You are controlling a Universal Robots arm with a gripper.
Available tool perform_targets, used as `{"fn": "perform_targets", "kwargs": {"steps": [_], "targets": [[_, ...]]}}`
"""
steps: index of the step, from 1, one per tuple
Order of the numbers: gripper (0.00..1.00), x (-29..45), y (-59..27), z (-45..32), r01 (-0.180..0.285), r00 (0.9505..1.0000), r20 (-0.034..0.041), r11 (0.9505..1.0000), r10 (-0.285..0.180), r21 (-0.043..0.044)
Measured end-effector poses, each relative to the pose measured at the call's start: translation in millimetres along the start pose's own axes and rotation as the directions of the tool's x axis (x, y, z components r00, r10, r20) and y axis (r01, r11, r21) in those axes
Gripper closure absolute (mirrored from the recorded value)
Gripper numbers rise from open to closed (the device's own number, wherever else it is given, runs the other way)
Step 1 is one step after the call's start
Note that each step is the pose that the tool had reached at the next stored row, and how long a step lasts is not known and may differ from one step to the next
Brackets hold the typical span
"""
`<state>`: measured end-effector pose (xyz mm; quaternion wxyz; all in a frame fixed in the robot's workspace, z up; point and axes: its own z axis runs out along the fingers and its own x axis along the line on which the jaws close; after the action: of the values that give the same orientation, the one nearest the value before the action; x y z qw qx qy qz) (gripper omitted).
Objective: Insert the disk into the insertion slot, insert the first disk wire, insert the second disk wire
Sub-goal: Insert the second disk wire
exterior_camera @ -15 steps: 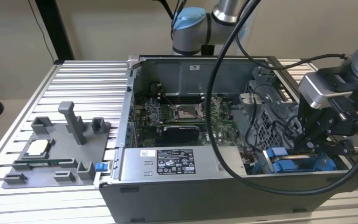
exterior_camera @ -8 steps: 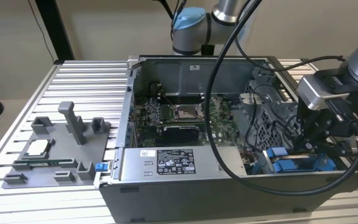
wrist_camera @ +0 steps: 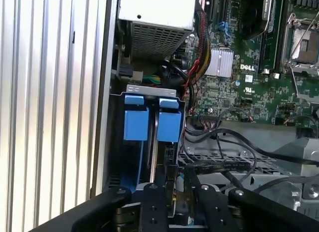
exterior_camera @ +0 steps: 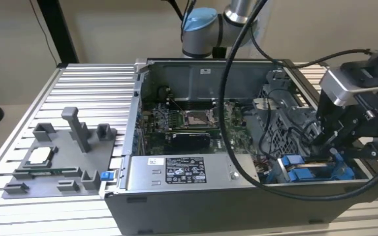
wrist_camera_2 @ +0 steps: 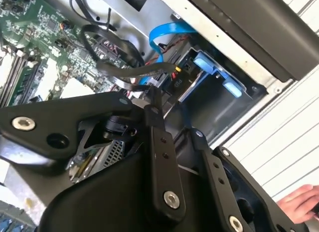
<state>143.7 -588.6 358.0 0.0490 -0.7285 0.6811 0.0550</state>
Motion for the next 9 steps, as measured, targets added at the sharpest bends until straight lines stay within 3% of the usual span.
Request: {"fn": "perform_targets", "kwargs": {"steps": [9], "targets": [[0.0,-3.5,0.1,-23.7,0.0,1.0,0.0002,1.0,0.0,0.0]]}}
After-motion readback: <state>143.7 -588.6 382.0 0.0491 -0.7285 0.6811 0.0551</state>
